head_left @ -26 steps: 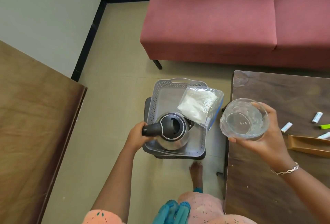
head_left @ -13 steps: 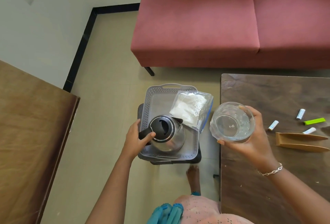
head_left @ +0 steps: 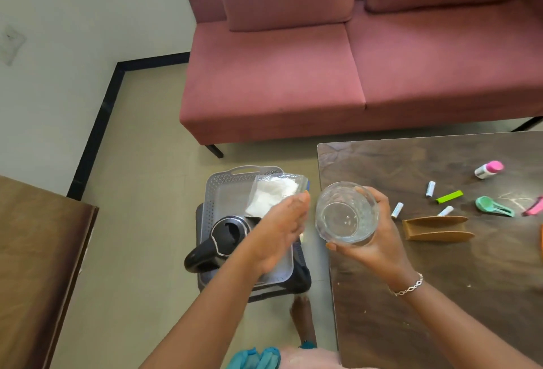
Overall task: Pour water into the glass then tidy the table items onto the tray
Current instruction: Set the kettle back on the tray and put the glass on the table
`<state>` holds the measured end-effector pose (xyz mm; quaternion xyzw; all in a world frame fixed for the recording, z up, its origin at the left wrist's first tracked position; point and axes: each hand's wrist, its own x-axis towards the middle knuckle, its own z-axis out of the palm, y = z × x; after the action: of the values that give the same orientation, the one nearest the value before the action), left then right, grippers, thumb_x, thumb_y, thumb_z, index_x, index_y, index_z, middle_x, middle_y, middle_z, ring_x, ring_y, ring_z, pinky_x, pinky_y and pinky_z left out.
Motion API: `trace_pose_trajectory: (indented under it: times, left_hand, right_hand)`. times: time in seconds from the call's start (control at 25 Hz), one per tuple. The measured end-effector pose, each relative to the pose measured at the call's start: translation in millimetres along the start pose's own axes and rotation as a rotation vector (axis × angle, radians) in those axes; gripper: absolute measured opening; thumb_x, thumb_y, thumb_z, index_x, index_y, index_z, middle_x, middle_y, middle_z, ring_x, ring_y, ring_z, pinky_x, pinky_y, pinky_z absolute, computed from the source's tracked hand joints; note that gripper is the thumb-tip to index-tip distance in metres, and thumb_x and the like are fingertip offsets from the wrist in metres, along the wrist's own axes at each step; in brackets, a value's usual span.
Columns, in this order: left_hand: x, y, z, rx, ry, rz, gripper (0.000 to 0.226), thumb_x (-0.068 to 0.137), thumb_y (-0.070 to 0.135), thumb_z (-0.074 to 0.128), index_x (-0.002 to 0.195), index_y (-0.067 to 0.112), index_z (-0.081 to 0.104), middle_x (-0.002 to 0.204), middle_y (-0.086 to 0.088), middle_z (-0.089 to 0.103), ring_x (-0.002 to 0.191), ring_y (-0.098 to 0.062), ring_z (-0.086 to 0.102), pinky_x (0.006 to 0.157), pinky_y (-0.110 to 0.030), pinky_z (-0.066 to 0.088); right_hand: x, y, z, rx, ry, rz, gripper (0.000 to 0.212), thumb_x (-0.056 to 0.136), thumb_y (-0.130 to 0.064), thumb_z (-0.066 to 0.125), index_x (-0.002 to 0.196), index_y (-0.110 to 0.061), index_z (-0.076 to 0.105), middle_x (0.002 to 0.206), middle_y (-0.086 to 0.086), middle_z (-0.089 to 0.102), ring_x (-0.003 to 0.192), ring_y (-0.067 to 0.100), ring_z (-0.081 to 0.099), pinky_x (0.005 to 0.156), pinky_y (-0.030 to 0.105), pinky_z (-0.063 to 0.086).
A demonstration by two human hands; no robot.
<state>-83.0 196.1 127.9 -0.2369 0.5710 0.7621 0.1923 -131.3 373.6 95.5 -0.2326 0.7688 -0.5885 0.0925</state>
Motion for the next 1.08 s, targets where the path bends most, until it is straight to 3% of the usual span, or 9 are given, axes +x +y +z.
trace_pose_trajectory:
  times: [0.08, 0.16, 0.28, 0.4, 0.6, 0.76, 0.96, 1.08]
  left_hand:
    - [5.0, -3.1, 16.1, -0.068, -0.073, -0.041, 0.062, 0.08, 0.051, 0.056, 0.13, 0.015, 0.05, 0.125, -0.003, 0.058, 0.121, -0.021, 0.051, 0.111, -0.042, 0.033]
    - [7.9, -6.8, 32.6, -0.074, -0.105, -0.054, 0.049, 0.08, 0.044, 0.058, 0.119, 0.014, 0.058, 0.111, -0.001, 0.064, 0.106, -0.017, 0.059, 0.106, -0.043, 0.039]
    - [11.8, -13.2, 65.1, -0.109, -0.11, -0.094, 0.038, 0.076, 0.037, 0.064, 0.108, 0.015, 0.064, 0.108, -0.007, 0.062, 0.097, -0.019, 0.06, 0.094, -0.038, 0.048]
    - [17.9, -22.9, 100.9, -0.151, -0.071, -0.112, 0.043, 0.071, 0.034, 0.068, 0.108, 0.013, 0.064, 0.113, -0.012, 0.059, 0.1, -0.023, 0.057, 0.093, -0.04, 0.048]
    - [36.4, -46.8, 162.0, -0.187, -0.061, -0.106, 0.061, 0.067, 0.037, 0.07, 0.119, 0.005, 0.059, 0.118, -0.019, 0.06, 0.103, -0.029, 0.059, 0.08, -0.037, 0.056]
    - [57.0, -64.1, 204.1, -0.169, -0.026, -0.114, 0.068, 0.064, 0.037, 0.071, 0.121, 0.004, 0.056, 0.126, -0.019, 0.058, 0.111, -0.03, 0.057, 0.09, -0.041, 0.051]
    - [90.5, -84.7, 248.7, -0.153, -0.042, -0.161, 0.068, 0.072, 0.03, 0.068, 0.129, 0.0, 0.047, 0.126, -0.021, 0.057, 0.109, -0.028, 0.056, 0.091, -0.04, 0.05]
    - [109.9, -96.9, 268.1, -0.139, -0.086, -0.189, 0.074, 0.064, 0.035, 0.074, 0.127, 0.005, 0.051, 0.12, -0.015, 0.061, 0.107, -0.025, 0.058, 0.098, -0.046, 0.044]
  right_hand:
    - [-3.8, -1.3, -9.1, 0.002, -0.01, -0.001, 0.091, 0.048, -0.04, 0.081, 0.121, -0.046, 0.028, 0.121, -0.038, 0.042, 0.11, -0.007, 0.051, 0.088, 0.005, 0.041]
    - [-9.0, 0.0, -23.8, 0.012, -0.019, 0.016, 0.09, 0.047, -0.044, 0.081, 0.121, -0.039, 0.03, 0.118, -0.039, 0.045, 0.108, -0.008, 0.052, 0.086, 0.004, 0.041]
    - [-19.9, 4.3, -52.1, 0.024, -0.041, 0.016, 0.092, 0.048, -0.052, 0.081, 0.122, -0.032, 0.029, 0.117, -0.04, 0.047, 0.106, -0.009, 0.053, 0.085, 0.005, 0.042]
    - [-30.5, 15.0, -86.6, 0.027, -0.071, 0.037, 0.091, 0.049, -0.041, 0.081, 0.121, -0.046, 0.027, 0.12, -0.04, 0.045, 0.106, -0.009, 0.054, 0.085, 0.007, 0.044]
    - [-47.2, 43.4, -151.8, 0.045, -0.157, 0.106, 0.093, 0.051, -0.05, 0.082, 0.125, -0.045, 0.027, 0.126, -0.025, 0.048, 0.115, 0.005, 0.052, 0.093, 0.017, 0.043]
    - [-61.5, 62.7, -199.0, -0.006, -0.2, 0.142, 0.097, 0.057, -0.038, 0.082, 0.135, -0.03, 0.025, 0.14, -0.008, 0.041, 0.127, 0.005, 0.043, 0.105, 0.021, 0.037]
    - [-64.2, 81.0, -248.9, -0.315, -0.295, 0.087, 0.103, 0.06, -0.036, 0.079, 0.141, -0.024, 0.017, 0.142, -0.005, 0.03, 0.128, -0.012, 0.024, 0.101, 0.0, 0.019]
    - [-65.2, 92.9, -272.2, -0.525, -0.361, 0.039, 0.102, 0.064, -0.036, 0.077, 0.144, -0.017, 0.017, 0.146, 0.0, 0.028, 0.131, 0.007, 0.03, 0.102, 0.013, 0.031]
